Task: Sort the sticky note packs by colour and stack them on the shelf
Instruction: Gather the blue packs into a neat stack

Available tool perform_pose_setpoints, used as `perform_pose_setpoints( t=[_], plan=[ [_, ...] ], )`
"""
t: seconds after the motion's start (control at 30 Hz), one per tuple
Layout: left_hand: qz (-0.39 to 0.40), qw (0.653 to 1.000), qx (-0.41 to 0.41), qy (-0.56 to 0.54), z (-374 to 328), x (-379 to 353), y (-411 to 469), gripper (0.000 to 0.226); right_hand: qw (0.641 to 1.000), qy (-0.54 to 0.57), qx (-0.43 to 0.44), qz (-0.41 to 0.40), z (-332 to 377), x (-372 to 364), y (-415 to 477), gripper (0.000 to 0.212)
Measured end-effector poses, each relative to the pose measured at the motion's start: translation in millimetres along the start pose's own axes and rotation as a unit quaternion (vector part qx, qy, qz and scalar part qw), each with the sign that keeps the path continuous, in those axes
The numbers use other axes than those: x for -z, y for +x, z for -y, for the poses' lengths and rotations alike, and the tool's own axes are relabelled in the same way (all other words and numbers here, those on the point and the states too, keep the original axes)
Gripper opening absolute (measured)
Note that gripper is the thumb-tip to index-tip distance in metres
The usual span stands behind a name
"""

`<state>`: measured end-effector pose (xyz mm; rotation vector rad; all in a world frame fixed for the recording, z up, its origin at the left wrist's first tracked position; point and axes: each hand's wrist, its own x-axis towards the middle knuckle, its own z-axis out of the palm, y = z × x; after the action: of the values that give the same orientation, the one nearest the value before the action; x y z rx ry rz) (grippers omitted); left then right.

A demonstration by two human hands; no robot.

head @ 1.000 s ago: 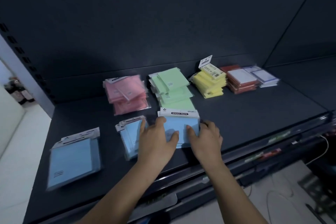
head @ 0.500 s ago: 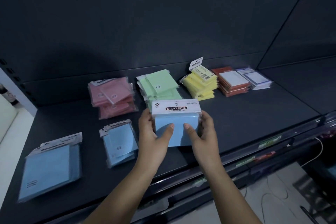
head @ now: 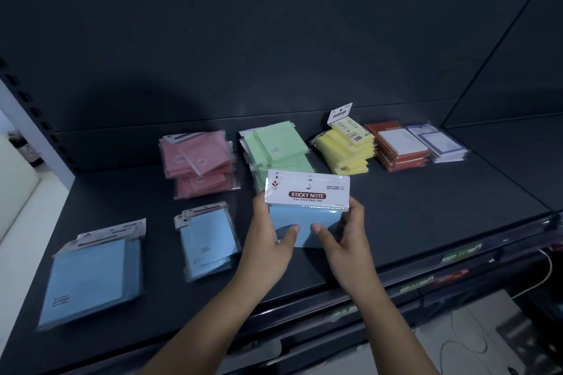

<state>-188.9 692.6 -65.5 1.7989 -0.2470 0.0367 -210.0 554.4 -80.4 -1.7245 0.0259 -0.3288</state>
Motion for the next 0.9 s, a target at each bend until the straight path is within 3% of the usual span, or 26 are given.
perform_pose_setpoints(
  t=[0.23, 0.43, 0.57, 0.77, 0.9],
  plan=[
    [0.005, 0.997, -0.013, 0.077, 2, 6, -2, 0.059, 0.999, -0.035, 0.009, 0.001, 1, 1, -1, 0.056],
    [-0.014, 0.986, -0.111, 0.125, -27, 43, 6, 0.054, 0.997, 0.01, 0.081, -0.018, 38, -13, 10, 0.053],
    [-0.086, 0.986, -0.117, 0.079, -28, 105, 12, 0.053, 0.993, 0.009, 0.115, 0.032, 67, -64, 30, 0.054],
    [-0.182, 0.977, -0.072, 0.088, 11, 206, 14, 0.049, 0.981, -0.028, 0.078, 0.174, 84, -177, 54, 0.056],
    [-0.216, 0.97, -0.027, 0.107, 36, 249, 27, 0.048, 0.987, -0.033, 0.035, 0.152, 83, -250, 70, 0.049]
  ],
)
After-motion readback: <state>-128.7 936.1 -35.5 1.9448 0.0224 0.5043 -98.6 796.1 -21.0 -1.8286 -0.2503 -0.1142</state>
